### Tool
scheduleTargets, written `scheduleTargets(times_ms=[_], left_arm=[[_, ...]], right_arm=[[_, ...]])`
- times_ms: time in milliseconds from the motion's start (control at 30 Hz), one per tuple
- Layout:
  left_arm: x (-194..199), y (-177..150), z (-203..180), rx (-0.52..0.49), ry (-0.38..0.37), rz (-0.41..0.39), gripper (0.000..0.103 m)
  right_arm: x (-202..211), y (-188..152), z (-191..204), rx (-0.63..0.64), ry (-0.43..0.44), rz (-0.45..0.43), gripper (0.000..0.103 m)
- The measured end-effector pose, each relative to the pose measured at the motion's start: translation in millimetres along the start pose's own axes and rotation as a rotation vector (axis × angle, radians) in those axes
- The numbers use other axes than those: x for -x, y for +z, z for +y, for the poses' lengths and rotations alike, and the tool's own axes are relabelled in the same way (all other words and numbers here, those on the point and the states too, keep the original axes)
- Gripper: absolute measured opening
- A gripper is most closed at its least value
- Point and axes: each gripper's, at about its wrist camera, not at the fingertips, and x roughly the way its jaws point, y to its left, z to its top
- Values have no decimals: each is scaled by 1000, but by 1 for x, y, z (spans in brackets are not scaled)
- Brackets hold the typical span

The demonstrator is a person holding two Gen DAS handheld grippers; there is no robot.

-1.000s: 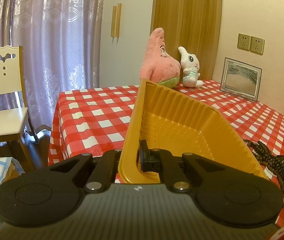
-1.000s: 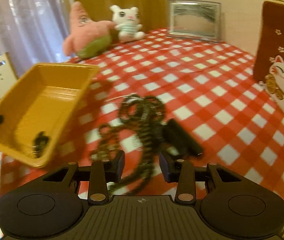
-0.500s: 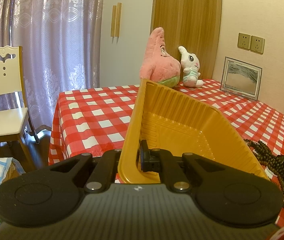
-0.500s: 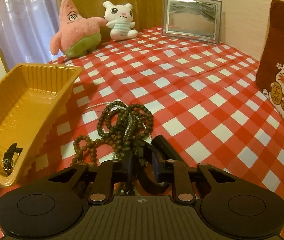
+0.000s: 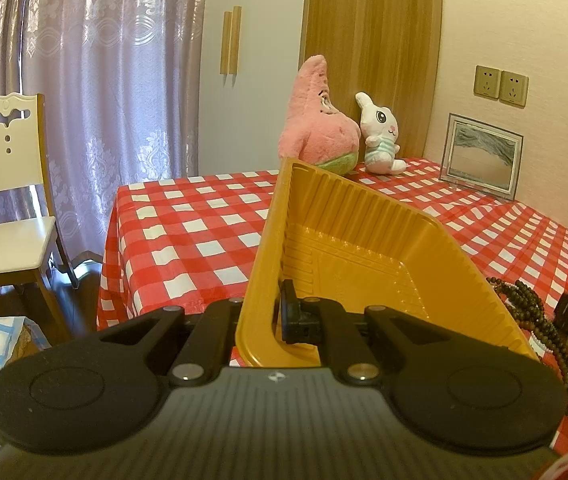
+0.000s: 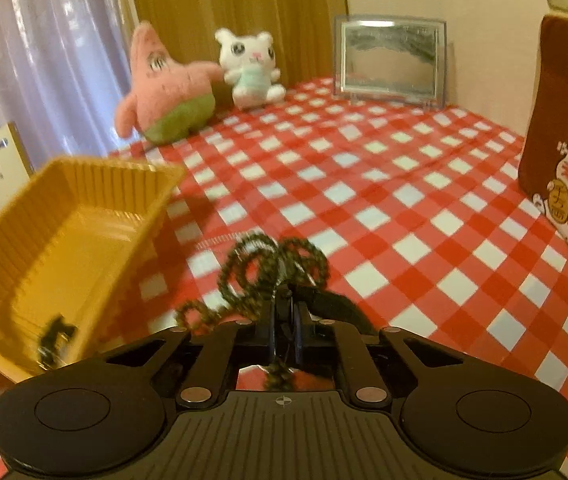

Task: Organize jewelry

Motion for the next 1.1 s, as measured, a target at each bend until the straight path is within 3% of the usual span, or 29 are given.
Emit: scheduleTargets(times_ms=[333,433,633,800,1000,1033,1100], left_arm=[[0,0,-1,0,0,0,5],[0,0,-1,1,0,0,5],[0,1,-2,0,-2,-1,5],[0,2,-4,1,-3,-3,5],[-1,3,-5,-1,0,-1,5],[-1,2,-5,2,-1,1,5],[-1,1,-4,4,1,4,5]], right_arm=[[35,29,64,48,230,-98,9],[29,31,92,58,345,-85,9],[1,17,149,145,486,-8,9],[-31,-1,176,227,503,66,9],[-49,-9,173,209,485,117,9],[-44,-10,170,201,486,114,12],[-39,-8,166,188,484,115,27]])
